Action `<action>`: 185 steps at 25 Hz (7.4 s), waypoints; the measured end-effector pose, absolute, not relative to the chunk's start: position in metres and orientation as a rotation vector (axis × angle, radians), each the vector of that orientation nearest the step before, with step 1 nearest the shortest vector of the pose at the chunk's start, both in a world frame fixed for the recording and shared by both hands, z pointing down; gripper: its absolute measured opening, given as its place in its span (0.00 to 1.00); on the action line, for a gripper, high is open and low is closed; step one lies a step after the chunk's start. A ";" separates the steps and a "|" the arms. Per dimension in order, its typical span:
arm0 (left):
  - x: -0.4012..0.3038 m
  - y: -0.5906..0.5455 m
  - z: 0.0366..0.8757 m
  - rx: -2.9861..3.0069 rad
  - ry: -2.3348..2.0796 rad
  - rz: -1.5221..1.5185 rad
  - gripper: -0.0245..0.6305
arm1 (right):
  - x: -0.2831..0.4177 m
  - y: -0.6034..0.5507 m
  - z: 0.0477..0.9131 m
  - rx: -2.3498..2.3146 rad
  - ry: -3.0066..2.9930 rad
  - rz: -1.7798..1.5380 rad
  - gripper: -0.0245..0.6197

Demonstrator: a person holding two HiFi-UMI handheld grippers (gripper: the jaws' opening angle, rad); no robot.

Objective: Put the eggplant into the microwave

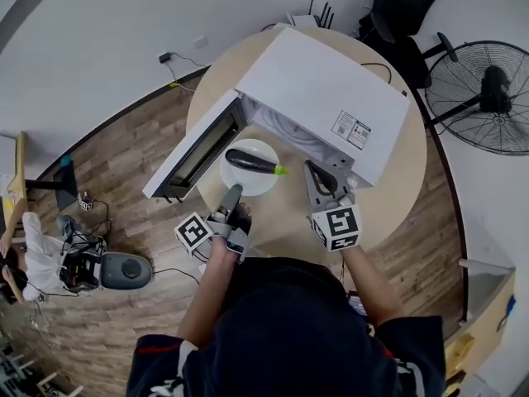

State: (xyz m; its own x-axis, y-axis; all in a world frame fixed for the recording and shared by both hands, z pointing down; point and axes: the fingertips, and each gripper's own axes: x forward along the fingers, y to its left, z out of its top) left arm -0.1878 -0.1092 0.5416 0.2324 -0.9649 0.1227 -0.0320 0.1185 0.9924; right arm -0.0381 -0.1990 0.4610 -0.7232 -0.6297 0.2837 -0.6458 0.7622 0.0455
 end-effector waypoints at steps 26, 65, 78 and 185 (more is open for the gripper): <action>-0.153 -0.205 0.615 1.308 -0.835 -0.783 0.09 | -0.017 -0.215 0.484 1.249 -2.456 0.101 0.05; -0.121 -0.281 0.677 1.290 -0.939 -0.682 0.08 | -0.002 -0.222 0.514 1.239 -2.385 0.179 0.05; -0.113 -0.301 0.680 1.314 -0.930 -0.628 0.08 | -0.002 -0.219 0.518 1.219 -2.372 0.172 0.05; -0.110 -0.234 0.560 2.307 -1.255 0.377 0.06 | -0.022 -0.206 0.472 1.186 -2.509 0.040 0.05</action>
State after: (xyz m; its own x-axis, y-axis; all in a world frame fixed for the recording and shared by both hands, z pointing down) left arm -0.1102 -0.2339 0.5601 0.5404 -0.7079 0.4548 -0.8413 -0.4617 0.2811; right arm -0.0221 -0.2060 0.4723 -0.5803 -0.7420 0.3357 -0.7523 0.6462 0.1278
